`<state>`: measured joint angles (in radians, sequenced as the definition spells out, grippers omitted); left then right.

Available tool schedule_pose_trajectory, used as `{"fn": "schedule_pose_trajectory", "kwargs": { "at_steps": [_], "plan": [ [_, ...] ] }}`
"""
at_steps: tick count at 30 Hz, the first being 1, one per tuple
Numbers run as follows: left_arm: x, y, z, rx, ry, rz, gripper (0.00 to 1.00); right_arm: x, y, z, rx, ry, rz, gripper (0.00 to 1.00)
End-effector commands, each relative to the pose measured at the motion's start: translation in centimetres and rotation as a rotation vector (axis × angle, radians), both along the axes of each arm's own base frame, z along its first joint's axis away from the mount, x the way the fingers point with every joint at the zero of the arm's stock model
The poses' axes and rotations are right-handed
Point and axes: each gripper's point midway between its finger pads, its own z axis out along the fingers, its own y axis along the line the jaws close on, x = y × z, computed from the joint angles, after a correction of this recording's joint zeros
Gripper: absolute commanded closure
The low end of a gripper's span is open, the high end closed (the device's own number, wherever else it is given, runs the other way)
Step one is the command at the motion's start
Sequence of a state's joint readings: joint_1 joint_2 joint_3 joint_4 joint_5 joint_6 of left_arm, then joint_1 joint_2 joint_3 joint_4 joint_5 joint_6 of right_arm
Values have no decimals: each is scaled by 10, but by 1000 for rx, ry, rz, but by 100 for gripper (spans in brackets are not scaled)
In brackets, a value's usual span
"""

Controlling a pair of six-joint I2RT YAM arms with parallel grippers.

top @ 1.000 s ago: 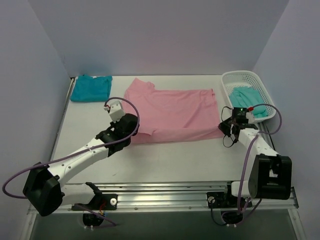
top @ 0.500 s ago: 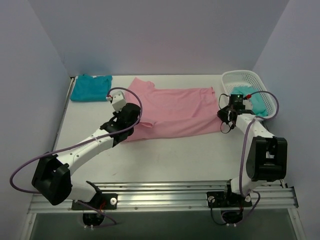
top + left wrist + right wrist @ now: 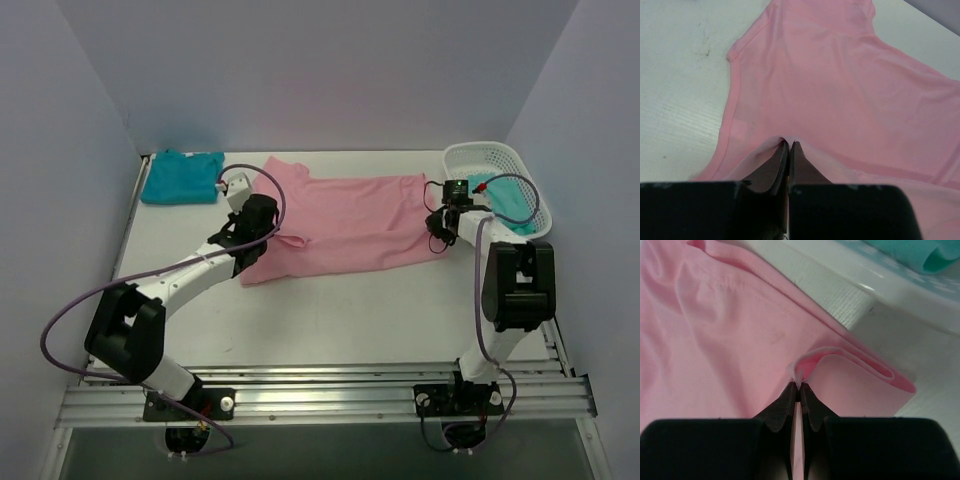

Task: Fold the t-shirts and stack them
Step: Fold the tshirt

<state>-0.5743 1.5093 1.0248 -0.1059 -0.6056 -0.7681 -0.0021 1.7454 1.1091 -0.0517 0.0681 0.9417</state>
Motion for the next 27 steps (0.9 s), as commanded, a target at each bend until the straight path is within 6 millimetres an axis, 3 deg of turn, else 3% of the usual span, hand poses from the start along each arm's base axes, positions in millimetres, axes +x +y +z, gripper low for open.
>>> {"fn": "schedule_pose_trajectory", "kwargs": {
  "at_steps": [1, 3, 4, 5, 17, 21, 24, 26, 27],
  "plan": [
    [32, -13, 24, -43, -75, -36, 98, 10, 4, -2, -29, 18, -16, 100],
    [42, -12, 6, -30, -35, -45, 98, 15, 3, -5, -38, 27, -28, 100],
    [51, -15, 14, -52, -68, -50, 98, 16, 4, -6, -37, 27, -29, 100],
    [55, -17, 3, -51, -50, -62, 98, 20, 4, -5, -40, 22, -31, 100],
    [101, -25, -29, -39, -29, -130, 96, 24, 0, -32, -77, 99, -62, 100],
    [108, -23, -40, -39, -17, -129, 80, 22, -8, -31, -112, 115, -88, 99],
    [110, -19, -47, -38, -7, -121, 73, 23, -12, -29, -130, 116, -108, 91],
    [111, -17, -51, -36, 0, -115, 69, 23, -14, -28, -143, 116, -119, 77],
    [112, -15, -52, -34, 1, -112, 68, 23, -17, -28, -156, 117, -128, 75]
  ]
}}
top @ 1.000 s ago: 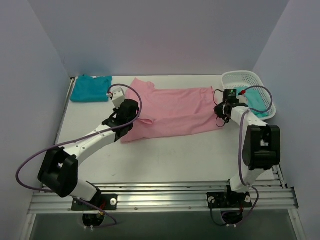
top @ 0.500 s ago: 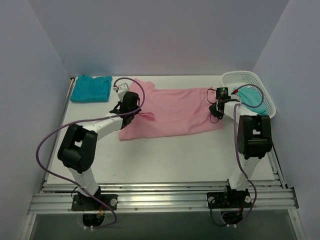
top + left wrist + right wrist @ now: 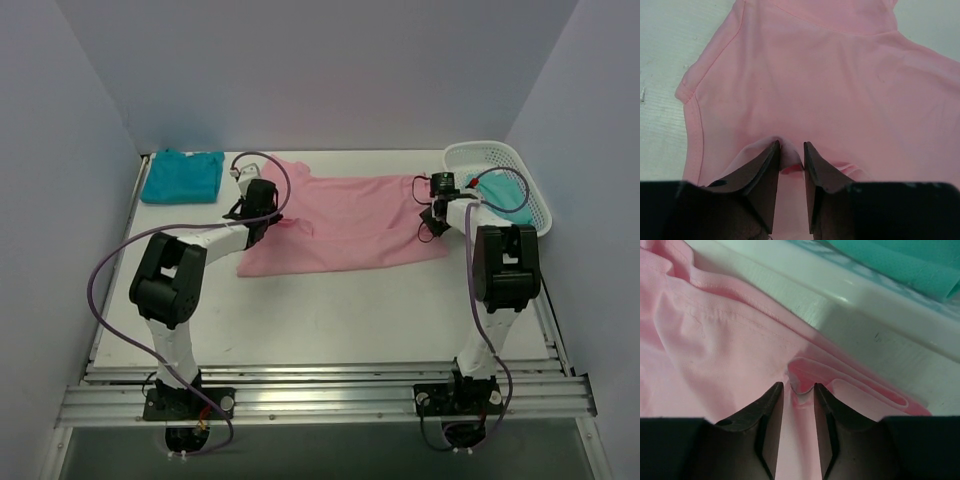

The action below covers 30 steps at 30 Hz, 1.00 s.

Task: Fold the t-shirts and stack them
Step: Fold the tshirt

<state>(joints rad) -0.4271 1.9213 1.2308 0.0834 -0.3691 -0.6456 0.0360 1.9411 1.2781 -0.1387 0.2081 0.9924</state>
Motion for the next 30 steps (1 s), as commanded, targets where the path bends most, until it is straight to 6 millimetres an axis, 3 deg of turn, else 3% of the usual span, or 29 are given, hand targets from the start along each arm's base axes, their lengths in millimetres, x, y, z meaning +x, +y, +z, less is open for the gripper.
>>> {"fn": "schedule_pose_trajectory", "kwargs": {
  "at_steps": [1, 4, 6, 11, 12, 13, 15, 16, 17, 18, 19, 20, 21, 22, 23, 26, 28, 30],
  "plan": [
    [21, -2, 22, -31, -78, 2, 65, -1, -11, 5, -72, 17, -50, 72],
    [22, 3, 18, -23, -73, 14, 54, 0, -15, 6, -103, 20, -63, 48],
    [23, 6, 18, -17, -76, 20, 37, 2, -16, 8, -119, 22, -66, 33],
    [26, 14, 30, 8, -106, 43, 3, 3, -26, 29, -220, -3, -85, 26],
    [24, 17, 32, 16, -105, 49, 3, 0, -27, 32, -233, -6, -90, 26],
    [23, 20, 48, 12, -132, 56, 3, -3, -28, 38, -244, -13, -92, 26],
    [15, 27, 58, 18, -145, 68, 3, -6, -25, 65, -267, -69, -92, 26],
    [9, 28, 80, 1, -182, 66, 3, -11, -24, 70, -277, -75, -90, 26],
    [-2, 30, 78, -5, -166, 68, 3, -15, -18, 92, -287, -122, -86, 26],
    [-9, 30, 84, -14, -170, 67, 3, -19, -16, 100, -290, -141, -80, 26],
    [-18, 31, 103, -33, -201, 67, 3, -26, -13, 99, -292, -141, -67, 26],
    [-29, 26, 103, -38, -194, 59, 3, -31, -7, 113, -274, -182, -54, 26],
    [-43, 29, 93, -22, -174, 67, 3, -35, -3, 114, -266, -189, -38, 26],
    [-53, 28, 105, -37, -195, 64, 3, -46, 0, 104, -263, -170, -13, 26],
    [-64, 22, 103, -45, -188, 54, 3, -47, 7, 111, -229, -205, 12, 27],
    [-92, 13, 93, -61, -169, 27, 3, -57, 23, 96, -162, -220, 112, 28],
    [-104, 10, 84, -61, -159, 18, 3, -50, 34, 96, -123, -296, 174, 29],
    [-107, 5, 75, -68, -152, 9, 3, -62, 39, 76, -92, -292, 203, 36]
  ]
}}
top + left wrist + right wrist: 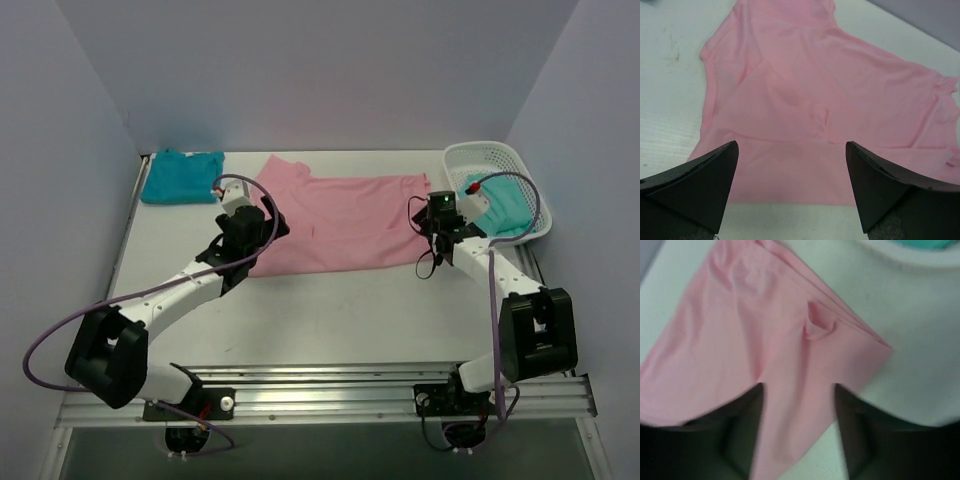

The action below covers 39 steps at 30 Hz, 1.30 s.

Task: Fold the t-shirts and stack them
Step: Fold the tshirt

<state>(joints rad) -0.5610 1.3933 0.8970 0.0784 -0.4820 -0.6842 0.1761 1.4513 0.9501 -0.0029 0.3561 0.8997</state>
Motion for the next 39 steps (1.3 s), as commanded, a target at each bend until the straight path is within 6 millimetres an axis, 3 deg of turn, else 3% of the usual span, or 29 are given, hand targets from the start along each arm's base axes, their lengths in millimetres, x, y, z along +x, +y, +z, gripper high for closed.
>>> {"fn": "schedule_pose_trajectory", "kwargs": {
  "at_steps": [1, 2, 3, 5, 12, 18, 21, 28, 33, 37, 39],
  "plan": [
    [-8, 1, -36, 12, 65, 21, 3, -1, 17, -26, 65, -26, 122, 70],
    [-6, 0, -39, 6, 66, 20, 3, -3, 19, -34, 78, -11, 134, 79],
    [-5, -5, -49, 7, 80, 4, 3, -3, 19, -42, 87, 6, 142, 100],
    [0, -11, -55, -1, 69, -8, 3, 0, 20, -60, 96, 53, 158, 100],
    [16, -23, -93, 17, 117, -32, 3, 4, 16, -81, 76, 100, 152, 100],
    [18, -26, -112, 10, 160, -33, 3, -6, -4, -97, 48, 161, 99, 100],
    [15, -19, -117, 22, 178, -12, 3, -20, -16, -107, 49, 213, 64, 100],
    [2, -7, -129, 18, 217, 32, 3, -44, -31, -112, 48, 245, 21, 100],
    [-10, 2, -152, 33, 272, 55, 4, -62, -34, -117, 62, 261, 19, 100],
    [-22, 9, -165, 45, 302, 68, 4, -76, -39, -111, 60, 249, 10, 100],
    [-28, 15, -170, 57, 315, 79, 4, -85, -53, -105, 66, 235, -34, 100]
  ]
}}
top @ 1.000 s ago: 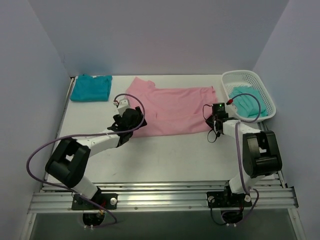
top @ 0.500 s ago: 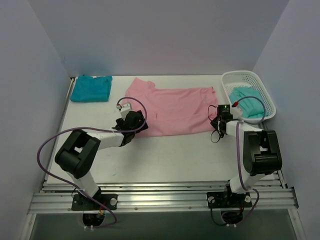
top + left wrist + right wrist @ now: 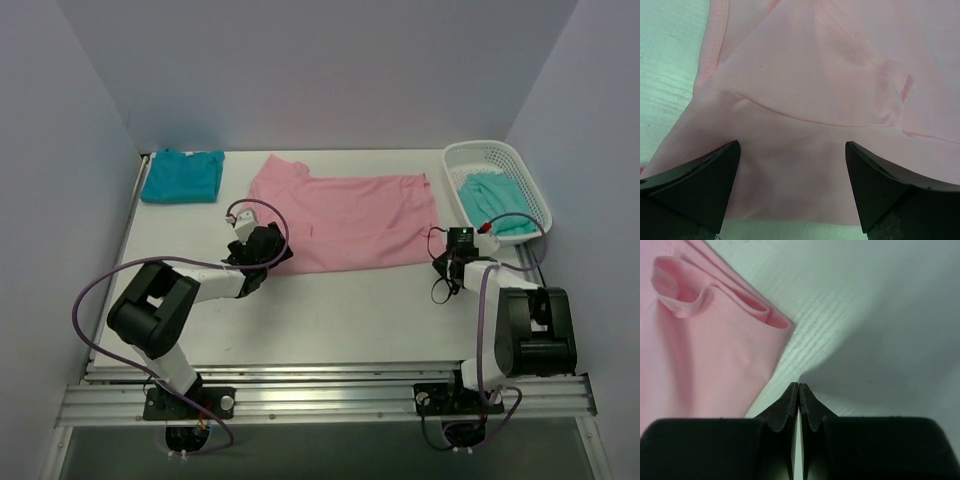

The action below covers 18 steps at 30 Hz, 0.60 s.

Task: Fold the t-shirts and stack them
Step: Fold the tshirt

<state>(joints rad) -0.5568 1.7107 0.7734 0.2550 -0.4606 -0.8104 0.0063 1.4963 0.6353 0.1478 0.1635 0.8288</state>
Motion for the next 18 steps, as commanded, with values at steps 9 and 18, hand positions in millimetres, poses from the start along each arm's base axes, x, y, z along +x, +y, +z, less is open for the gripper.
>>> {"fn": "schedule_pose_trajectory", "kwargs": {
  "at_steps": [9, 18],
  "plan": [
    [-28, 24, -8, 66, 60, 47, 5, -10, -7, 86, 49, -209, -16, 100],
    [-22, 18, -5, 57, 51, 33, 5, 36, 6, 98, 98, -277, 10, 100]
  ]
}}
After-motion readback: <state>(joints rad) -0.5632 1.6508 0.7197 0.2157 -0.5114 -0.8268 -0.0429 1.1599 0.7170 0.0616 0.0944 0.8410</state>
